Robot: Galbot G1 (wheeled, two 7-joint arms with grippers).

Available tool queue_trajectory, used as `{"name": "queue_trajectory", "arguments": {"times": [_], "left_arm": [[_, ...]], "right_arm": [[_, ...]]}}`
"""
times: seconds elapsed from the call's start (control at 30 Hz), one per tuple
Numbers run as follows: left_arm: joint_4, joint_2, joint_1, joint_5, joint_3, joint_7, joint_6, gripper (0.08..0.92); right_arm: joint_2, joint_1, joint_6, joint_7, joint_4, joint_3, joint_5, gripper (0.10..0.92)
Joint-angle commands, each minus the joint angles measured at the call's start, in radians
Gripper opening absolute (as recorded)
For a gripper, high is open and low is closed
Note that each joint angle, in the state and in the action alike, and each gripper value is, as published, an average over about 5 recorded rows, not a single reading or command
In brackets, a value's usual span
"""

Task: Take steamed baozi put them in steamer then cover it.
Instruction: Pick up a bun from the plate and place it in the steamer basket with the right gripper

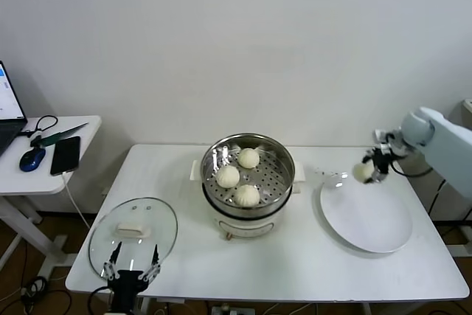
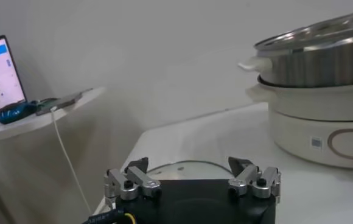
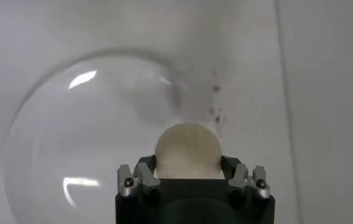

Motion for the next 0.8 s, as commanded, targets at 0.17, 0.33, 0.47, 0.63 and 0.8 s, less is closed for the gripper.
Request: {"name": "queue_trajectory", "arguments": {"times": [0.17,0.33,0.47,0.63,0.8], "left_arm": [[0.001,0.008,-0.014,-0.015,0.038,0.002,0.005,0.823],[-0.004,0.012,-0.021,-0.013,0.054,0.002,0.002,0.823],[-0.01,0.019,-0.021,-0.011,0.062,0.002,-0.001,0.823],[-0.009,0.02,-0.018,-0.011,0.065,0.002,-0.006,0.823],[0.002,0.017,-0.022,-0.014,0.062,-0.001,-0.01,0.823]], "right_arm": [[0.198,0.513,-0.162,0.083,0.211,-0.484,0.585,0.696],[0.294,0.555,-0.18,0.111,0.246,-0.594,0.679,0.696],[0.357,0.539,-0.196,0.141,0.262,-0.637,0.7,0.696],[0.432,0.496,-0.206,0.17,0.252,-0.68,0.691,0.697],[0.489,0.436,-0.213,0.189,0.232,-0.69,0.674,0.696]]}}
